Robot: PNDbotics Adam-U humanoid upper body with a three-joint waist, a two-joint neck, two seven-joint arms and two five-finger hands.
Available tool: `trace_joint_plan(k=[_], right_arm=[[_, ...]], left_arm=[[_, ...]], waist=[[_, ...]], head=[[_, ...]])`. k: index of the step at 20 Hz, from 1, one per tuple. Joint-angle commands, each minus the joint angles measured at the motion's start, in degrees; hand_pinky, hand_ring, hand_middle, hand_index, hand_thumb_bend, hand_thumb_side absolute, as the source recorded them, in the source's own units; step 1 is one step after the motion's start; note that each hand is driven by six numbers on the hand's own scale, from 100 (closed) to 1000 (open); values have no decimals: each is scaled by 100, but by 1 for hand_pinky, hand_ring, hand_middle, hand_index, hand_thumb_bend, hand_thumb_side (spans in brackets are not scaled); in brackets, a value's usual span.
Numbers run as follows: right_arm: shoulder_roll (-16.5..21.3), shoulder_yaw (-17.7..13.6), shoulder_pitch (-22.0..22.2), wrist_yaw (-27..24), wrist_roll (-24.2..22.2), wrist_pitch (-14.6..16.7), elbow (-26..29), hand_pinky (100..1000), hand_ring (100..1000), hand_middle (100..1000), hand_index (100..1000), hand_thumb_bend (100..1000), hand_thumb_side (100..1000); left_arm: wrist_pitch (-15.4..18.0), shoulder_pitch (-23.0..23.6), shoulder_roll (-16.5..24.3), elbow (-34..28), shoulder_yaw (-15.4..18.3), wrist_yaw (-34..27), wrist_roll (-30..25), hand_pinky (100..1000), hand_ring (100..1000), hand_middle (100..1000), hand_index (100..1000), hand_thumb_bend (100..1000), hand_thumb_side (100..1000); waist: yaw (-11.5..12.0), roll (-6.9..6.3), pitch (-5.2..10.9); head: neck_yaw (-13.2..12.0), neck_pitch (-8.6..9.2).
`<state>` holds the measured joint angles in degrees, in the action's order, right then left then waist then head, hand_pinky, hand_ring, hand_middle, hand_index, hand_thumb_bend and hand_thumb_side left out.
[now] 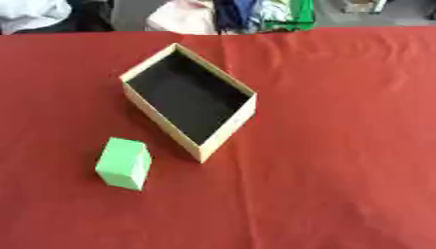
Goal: Pick up objects on the table and place them in the box.
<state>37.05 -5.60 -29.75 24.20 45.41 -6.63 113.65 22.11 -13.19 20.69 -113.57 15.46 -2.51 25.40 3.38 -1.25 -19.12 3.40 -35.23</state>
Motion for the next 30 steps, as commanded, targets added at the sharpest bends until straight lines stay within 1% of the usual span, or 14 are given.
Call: trace_joint_plan(k=[1, 5, 7, 8, 11, 12, 14, 17, 19, 21, 23, 25, 28, 30], right_arm=[[149, -58, -71, 38, -10, -12, 94, 773, 737, 758, 751, 100, 100], [145, -58, -74, 38, -25, -16, 94, 773, 736, 758, 751, 100, 100], [150, -56, -74, 40, -29, -13, 94, 773, 736, 758, 751, 100, 100], [151, -54, -72, 40, -31, -12, 94, 773, 736, 758, 751, 100, 100], [150, -43, -79, 39, -43, -6, 94, 773, 736, 758, 751, 100, 100], [152, -38, -82, 41, -49, -4, 94, 773, 736, 758, 751, 100, 100], [159, -30, -82, 44, -60, -2, 94, 773, 736, 758, 751, 100, 100], [176, -18, -79, 46, -76, 1, 94, 774, 736, 757, 751, 100, 100], [181, -6, -89, 46, -90, 7, 94, 774, 735, 757, 751, 100, 100], [186, 10, -100, 45, -107, 15, 94, 774, 735, 757, 751, 100, 100], [190, 24, -108, 42, -125, 20, 94, 774, 735, 757, 751, 100, 100], [190, 34, -119, 38, -139, 22, 94, 774, 735, 757, 751, 100, 100], [187, 53, -137, 31, -163, 26, 94, 774, 735, 757, 751, 100, 100], [183, 64, -149, 27, -177, 30, 94, 774, 735, 757, 751, 100, 100]], left_arm=[[10, -29, 189, -102, 60, -11, -9, 799, 660, 633, 830, 100, 281], [-5, -28, 249, -102, 39, 1, -29, 800, 663, 640, 833, 100, 263], [-74, -42, 388, -102, 18, 99, -64, 801, 666, 650, 839, 100, 247], [-171, -50, 495, -102, -7, 198, -111, 806, 676, 676, 850, 100, 230], [-708, -104, 944, -102, -150, 699, -401, 804, 690, 709, 866, 100, 181], [-877, -125, 1107, -102, -216, 885, -527, 803, 701, 731, 877, 100, 150], [-1167, -156, 1504, -102, -377, 1303, -866, 802, 715, 750, 887, 100, 102], [-1426, -200, 2137, -99, -650, 1890, -1434, 801, 732, 776, 900, 100, 100], [-1534, -250, 2525, -83, -857, 2187, -1921, 806, 752, 797, 912, 146, 100], [-1612, -317, 2884, -59, -1068, 2425, -2539, 809, 768, 809, 923, 176, 100], [-1669, -374, 3167, -43, -1233, 2623, -3119, 808, 777, 812, 924, 215, 114], [-1717, -413, 3386, -37, -1392, 2723, -3567, 808, 781, 814, 924, 240, 163], [-1775, -481, 3598, -51, -1604, 2689, -4141, 813, 790, 821, 929, 281, 239], [-1789, -542, 3707, -79, -1731, 2670, -4520, 820, 803, 830, 937, 362, 296]], waist=[[6, -6, 117], [3, -14, 138], [10, -20, 152], [15, -26, 161], [23, -41, 188], [22, -46, 197], [16, -57, 216], [7, -74, 243], [-3, -86, 258], [-15, -93, 269], [-27, -99, 273], [-41, -103, 272], [-60, -107, 269], [-72, -109, 266]], head=[[-53, -25], [-133, -77], [-148, -95], [-158, -98], [-178, -90], [-183, -93], [-190, -96], [-193, -96], [-205, -92], [-221, -86], [-240, -80], [-259, -71], [-288, -62], [-306, -56]])
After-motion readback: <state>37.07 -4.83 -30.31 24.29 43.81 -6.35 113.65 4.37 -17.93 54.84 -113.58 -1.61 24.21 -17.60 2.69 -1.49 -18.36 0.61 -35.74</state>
